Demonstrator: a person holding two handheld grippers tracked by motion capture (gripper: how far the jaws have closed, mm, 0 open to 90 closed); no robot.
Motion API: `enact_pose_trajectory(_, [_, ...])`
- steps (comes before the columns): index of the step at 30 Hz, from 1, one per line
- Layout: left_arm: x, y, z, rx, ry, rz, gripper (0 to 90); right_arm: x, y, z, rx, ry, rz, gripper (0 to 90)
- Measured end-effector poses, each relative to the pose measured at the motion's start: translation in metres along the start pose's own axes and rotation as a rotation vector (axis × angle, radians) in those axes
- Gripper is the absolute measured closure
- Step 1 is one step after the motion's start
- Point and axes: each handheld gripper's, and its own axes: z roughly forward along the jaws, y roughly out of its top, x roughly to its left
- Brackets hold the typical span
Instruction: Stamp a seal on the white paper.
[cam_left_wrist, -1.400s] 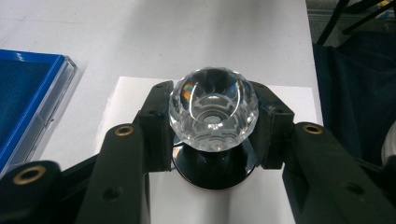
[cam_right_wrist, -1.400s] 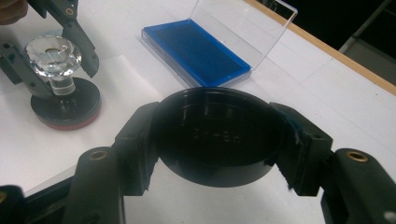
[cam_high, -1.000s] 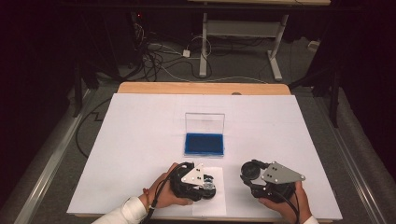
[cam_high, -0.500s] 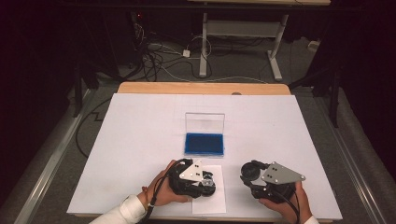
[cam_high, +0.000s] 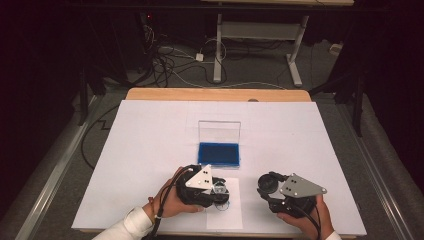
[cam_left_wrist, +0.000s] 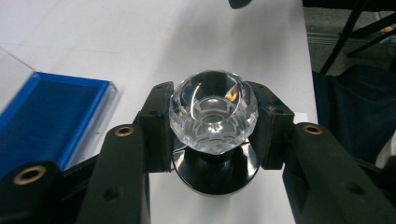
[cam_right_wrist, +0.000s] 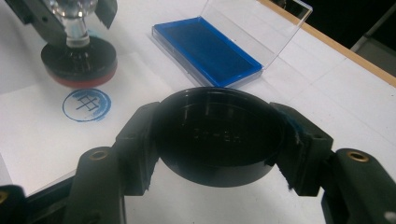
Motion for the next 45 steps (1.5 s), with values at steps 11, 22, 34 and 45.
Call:
enact_pose_trajectory(11, [0.009, 0.001, -0.027, -0.054, 0.064, -0.015, 54.4, 0.0, 0.0, 0.0, -0.003, 0.0, -0.004, 38.0])
enact_pose_trajectory(22, [0.019, -0.002, -0.047, -0.1, 0.097, -0.038, 54.4, -0.002, 0.001, 0.002, -0.004, 0.0, 0.003, 38.0])
enact_pose_trajectory(34, [0.028, -0.007, -0.062, -0.15, 0.117, -0.079, 54.4, -0.002, 0.002, 0.005, -0.003, 0.01, 0.009, 38.0])
enact_pose_trajectory(45, [0.029, -0.01, -0.072, -0.163, 0.14, -0.088, 54.4, -0.003, 0.003, 0.009, -0.004, 0.019, 0.01, 38.0])
